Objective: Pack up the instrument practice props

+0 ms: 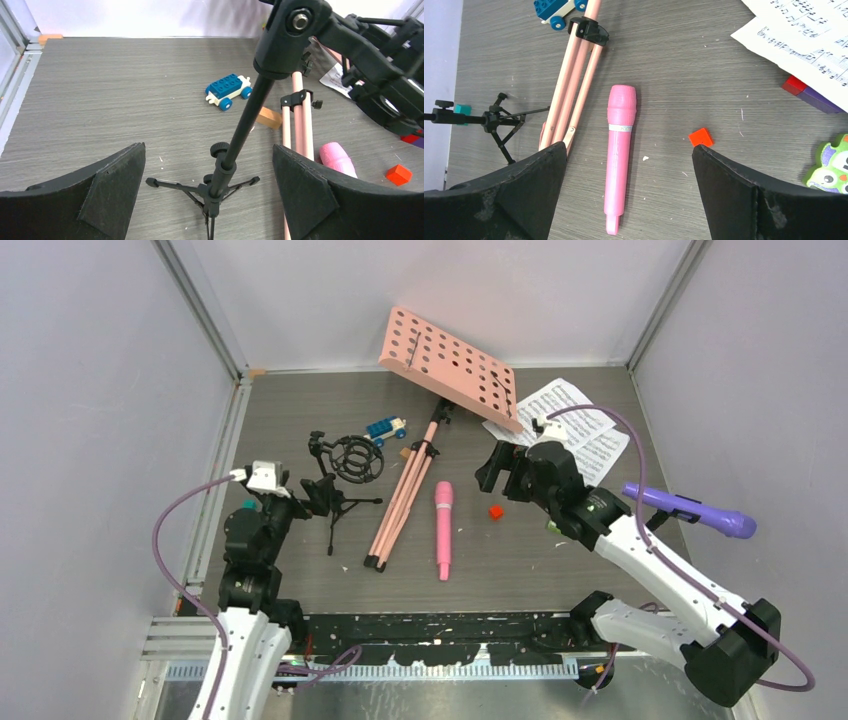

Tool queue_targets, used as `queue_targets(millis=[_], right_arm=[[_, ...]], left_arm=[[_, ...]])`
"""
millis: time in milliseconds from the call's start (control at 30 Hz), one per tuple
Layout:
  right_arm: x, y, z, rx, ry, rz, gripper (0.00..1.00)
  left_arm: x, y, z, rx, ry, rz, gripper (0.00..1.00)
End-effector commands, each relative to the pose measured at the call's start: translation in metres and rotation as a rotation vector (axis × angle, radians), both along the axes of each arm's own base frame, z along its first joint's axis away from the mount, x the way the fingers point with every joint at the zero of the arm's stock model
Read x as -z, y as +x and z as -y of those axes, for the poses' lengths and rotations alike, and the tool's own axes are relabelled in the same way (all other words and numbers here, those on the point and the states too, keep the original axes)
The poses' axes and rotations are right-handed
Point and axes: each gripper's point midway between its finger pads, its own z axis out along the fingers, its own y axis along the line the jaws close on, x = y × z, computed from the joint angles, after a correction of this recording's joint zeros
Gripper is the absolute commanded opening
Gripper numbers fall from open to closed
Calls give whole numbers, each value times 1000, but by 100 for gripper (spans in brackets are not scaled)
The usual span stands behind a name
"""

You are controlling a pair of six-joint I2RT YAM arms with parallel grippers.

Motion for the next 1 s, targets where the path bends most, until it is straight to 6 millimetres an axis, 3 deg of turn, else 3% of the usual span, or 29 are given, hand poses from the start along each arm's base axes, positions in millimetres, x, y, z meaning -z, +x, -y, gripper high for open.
queue_targets(millis=[0, 167, 233, 467, 600, 733, 967], right_arm=[[-2, -4, 11, 16, -32, 23, 100], [1, -7, 10, 5, -28, 11, 100], [2, -9, 10, -1, -25, 5, 100], [0, -13, 9, -25, -26, 13, 95], [3, -13, 10, -31, -40, 14, 94], [8, -12, 8, -43, -48, 5, 94], [15, -7, 1, -75, -68, -8, 94]], left_arm=[[2, -7, 0, 2, 1, -15, 100], [-1, 13, 13, 70, 4, 47, 99], [0, 26, 19, 100, 7, 66, 94], [-10, 59, 23, 114, 39, 136, 54], [-16, 74, 20, 101, 84, 161, 23], [-26, 92, 17, 82, 131, 200, 4], [-29, 148, 5, 6, 217, 269, 0]])
